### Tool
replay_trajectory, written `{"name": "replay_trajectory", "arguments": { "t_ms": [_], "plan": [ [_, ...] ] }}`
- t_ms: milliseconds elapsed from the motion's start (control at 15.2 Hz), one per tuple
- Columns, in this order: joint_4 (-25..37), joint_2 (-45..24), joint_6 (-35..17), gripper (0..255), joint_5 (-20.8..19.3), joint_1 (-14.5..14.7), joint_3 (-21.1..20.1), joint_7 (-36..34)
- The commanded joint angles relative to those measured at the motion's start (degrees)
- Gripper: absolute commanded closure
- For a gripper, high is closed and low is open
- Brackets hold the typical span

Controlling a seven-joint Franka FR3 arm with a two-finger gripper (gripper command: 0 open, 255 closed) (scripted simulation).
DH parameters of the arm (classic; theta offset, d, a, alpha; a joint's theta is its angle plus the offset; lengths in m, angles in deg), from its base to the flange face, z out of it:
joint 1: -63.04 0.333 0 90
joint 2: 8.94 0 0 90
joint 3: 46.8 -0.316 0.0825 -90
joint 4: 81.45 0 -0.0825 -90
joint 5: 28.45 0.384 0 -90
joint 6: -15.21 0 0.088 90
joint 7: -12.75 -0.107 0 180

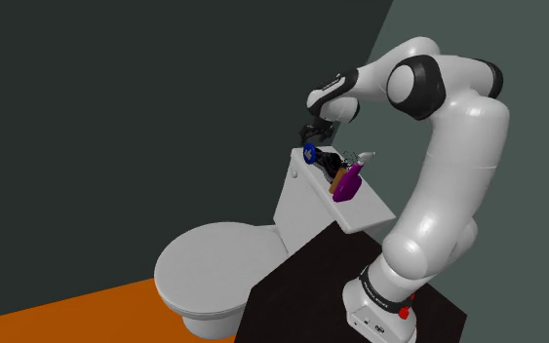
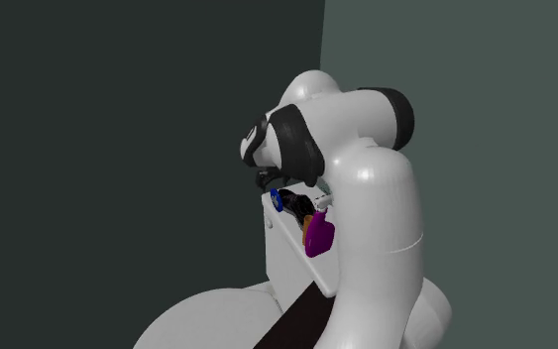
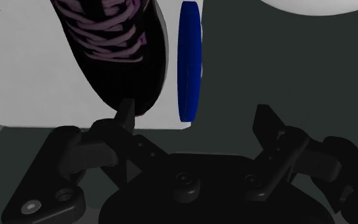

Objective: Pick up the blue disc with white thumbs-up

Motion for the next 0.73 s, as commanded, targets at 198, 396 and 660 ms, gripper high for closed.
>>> {"name": "replay_trajectory", "arguments": {
  "t_ms": [198, 396, 660],
  "plan": [
    [-0.12, -3.26, -3.22, 0, 2.21, -1.05, -1.19, 1.79],
    [-0.12, -3.34, -3.3, 255, 2.26, -1.08, -1.24, 1.82],
    [-0.01, -3.39, -3.24, 255, 2.25, -1.06, -1.24, 1.78]
  ]
}}
